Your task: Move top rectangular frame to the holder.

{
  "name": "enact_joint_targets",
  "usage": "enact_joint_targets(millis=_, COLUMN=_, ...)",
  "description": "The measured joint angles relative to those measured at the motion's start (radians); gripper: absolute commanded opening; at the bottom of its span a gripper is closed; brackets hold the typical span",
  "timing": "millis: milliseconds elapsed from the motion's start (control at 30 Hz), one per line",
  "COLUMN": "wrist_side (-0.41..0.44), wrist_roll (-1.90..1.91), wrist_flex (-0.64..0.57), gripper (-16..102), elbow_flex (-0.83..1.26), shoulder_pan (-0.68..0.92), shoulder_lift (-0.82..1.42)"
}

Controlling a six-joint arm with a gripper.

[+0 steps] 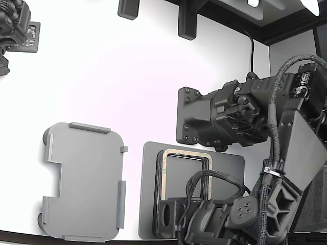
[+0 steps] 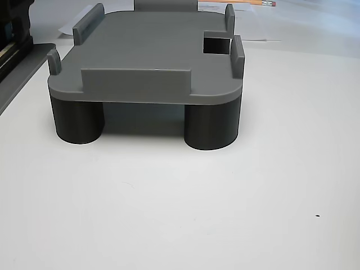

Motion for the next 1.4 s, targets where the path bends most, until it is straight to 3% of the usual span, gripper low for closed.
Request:
enact_joint_targets(millis=300, wrist_side=0.023, wrist_roll=0.020, wrist_flex=0.018, gripper=-10, elbow_flex=-0.031, shoulder_pan=0.000, shoulder_lift=-0.018)
enact_joint_targets(millis=667, wrist_side=0.072, wrist_roll=0.150, wrist_flex=0.164, gripper=-10, elbow_flex=-0.213, shoulder_pan=-0.017, shoulder_lift=-0.032)
enact_joint_targets(millis=800, wrist_side=0.015, wrist_roll=0.313, wrist_flex=0.256, gripper=-10, elbow_flex=-0.322, shoulder_pan=-0.066, shoulder_lift=-0.029)
enact_joint_targets(millis=967, wrist_side=-0.067, wrist_roll=0.615, wrist_flex=0.259, gripper=1, elbow_flex=-0.348, shoulder_pan=-0.120, shoulder_lift=0.048)
enact_joint_targets(millis=1133, wrist_side=-0.071, wrist_roll=1.008, wrist_flex=0.259, gripper=10, elbow_flex=-0.370, shoulder_pan=-0.181, shoulder_lift=0.109)
enact_joint_targets(millis=1267, wrist_side=0.002, wrist_roll=1.299, wrist_flex=0.259, gripper=-9, elbow_flex=-0.390, shoulder_pan=-0.244, shoulder_lift=0.130)
enact_joint_targets(millis=1400, wrist_side=0.020, wrist_roll=1.542, wrist_flex=0.259, gripper=-10, elbow_flex=-0.388, shoulder_pan=-0.328, shoulder_lift=0.137)
